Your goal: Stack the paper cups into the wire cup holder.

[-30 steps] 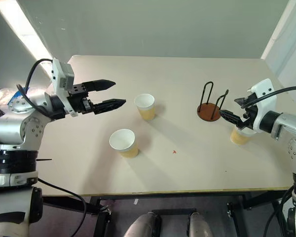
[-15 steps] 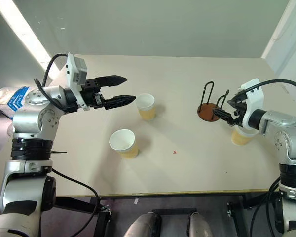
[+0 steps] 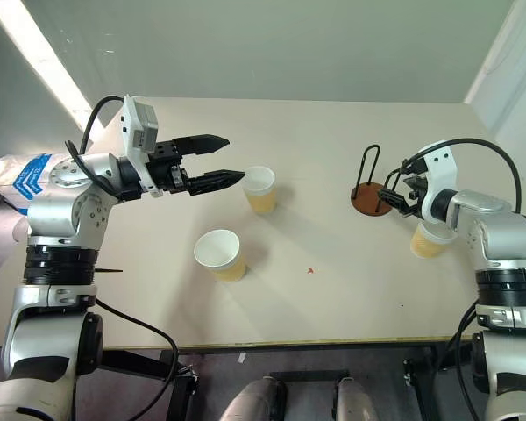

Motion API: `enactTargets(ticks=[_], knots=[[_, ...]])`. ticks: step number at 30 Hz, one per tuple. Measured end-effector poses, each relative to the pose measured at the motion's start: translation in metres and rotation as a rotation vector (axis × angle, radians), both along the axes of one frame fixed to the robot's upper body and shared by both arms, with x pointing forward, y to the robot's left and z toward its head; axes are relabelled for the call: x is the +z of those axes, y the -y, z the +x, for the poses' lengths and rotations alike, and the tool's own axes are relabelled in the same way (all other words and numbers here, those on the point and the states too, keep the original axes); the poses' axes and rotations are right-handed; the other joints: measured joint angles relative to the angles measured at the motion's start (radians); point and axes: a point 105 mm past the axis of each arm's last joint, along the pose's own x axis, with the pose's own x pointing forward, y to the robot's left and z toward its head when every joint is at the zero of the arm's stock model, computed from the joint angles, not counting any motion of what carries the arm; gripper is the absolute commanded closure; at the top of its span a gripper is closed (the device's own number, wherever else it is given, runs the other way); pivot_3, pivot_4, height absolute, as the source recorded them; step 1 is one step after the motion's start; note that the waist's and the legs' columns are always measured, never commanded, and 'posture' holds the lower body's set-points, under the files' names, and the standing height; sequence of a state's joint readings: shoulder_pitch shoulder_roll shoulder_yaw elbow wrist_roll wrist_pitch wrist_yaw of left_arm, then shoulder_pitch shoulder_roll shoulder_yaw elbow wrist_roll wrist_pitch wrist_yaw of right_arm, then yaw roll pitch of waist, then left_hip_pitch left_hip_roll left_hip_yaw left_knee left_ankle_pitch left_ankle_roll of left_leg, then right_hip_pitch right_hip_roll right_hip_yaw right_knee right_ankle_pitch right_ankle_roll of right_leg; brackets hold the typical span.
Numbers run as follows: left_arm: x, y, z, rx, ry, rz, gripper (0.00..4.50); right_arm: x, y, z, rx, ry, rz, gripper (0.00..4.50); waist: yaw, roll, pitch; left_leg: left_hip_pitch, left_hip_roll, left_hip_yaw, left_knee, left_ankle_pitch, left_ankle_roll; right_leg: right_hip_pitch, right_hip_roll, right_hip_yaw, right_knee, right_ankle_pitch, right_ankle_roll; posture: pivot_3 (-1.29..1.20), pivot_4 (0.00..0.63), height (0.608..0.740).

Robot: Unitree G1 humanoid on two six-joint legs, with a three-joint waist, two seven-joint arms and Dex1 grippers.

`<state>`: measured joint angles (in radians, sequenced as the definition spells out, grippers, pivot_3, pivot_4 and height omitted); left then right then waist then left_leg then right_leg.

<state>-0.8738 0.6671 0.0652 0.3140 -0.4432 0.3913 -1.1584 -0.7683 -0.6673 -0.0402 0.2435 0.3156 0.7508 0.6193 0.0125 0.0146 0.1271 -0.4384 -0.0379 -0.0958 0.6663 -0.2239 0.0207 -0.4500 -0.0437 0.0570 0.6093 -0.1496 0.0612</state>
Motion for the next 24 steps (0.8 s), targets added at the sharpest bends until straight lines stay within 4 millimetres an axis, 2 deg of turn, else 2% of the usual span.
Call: enactTargets(ticks=[7, 10, 19, 20, 24], knots=[[0.001, 0.001, 0.000, 0.002, 0.005, 0.008, 0.06, -0.005, -0.009, 0.016, 0.000, -0.007, 0.018, 0.52, 0.000, 0.000, 0.000, 0.000, 0.000, 0.000, -0.001, 0.000, 0.000, -0.001, 0.000, 0.000, 0.000, 0.000, 0.000, 0.00, 0.150, 0.740], [0.000, 0.001, 0.000, -0.001, 0.005, 0.011, 0.00, -0.010, -0.013, 0.020, 0.000, -0.015, 0.023, 1.13, 0.000, 0.000, 0.000, 0.000, 0.000, 0.000, -0.001, 0.000, -0.001, -0.001, 0.000, 0.000, 0.000, 0.000, -0.001, 0.00, 0.150, 0.740], [0.000, 0.001, 0.000, -0.001, 0.004, 0.012, 0.00, -0.015, -0.016, 0.022, 0.007, -0.022, 0.017, 4.33, 0.001, 0.000, 0.000, -0.001, 0.000, -0.001, -0.001, 0.000, -0.003, -0.001, 0.000, -0.001, 0.000, 0.000, -0.001, 0.00, 0.150, 0.740], [-0.001, 0.001, 0.000, -0.001, 0.002, 0.012, 0.00, -0.015, -0.016, 0.022, 0.008, -0.020, 0.015, 4.45, 0.001, 0.000, 0.000, -0.001, 0.000, -0.001, -0.001, 0.000, -0.003, -0.002, 0.000, -0.001, 0.000, 0.000, -0.001, 0.00, 0.150, 0.740], [-0.002, 0.000, 0.000, 0.001, -0.004, 0.012, 0.00, -0.015, -0.016, 0.021, 0.014, -0.021, 0.012, 4.45, 0.001, 0.000, 0.000, -0.001, 0.000, -0.001, -0.001, 0.000, -0.003, -0.002, 0.000, -0.001, 0.000, 0.000, -0.001, 0.00, 0.150, 0.740]])
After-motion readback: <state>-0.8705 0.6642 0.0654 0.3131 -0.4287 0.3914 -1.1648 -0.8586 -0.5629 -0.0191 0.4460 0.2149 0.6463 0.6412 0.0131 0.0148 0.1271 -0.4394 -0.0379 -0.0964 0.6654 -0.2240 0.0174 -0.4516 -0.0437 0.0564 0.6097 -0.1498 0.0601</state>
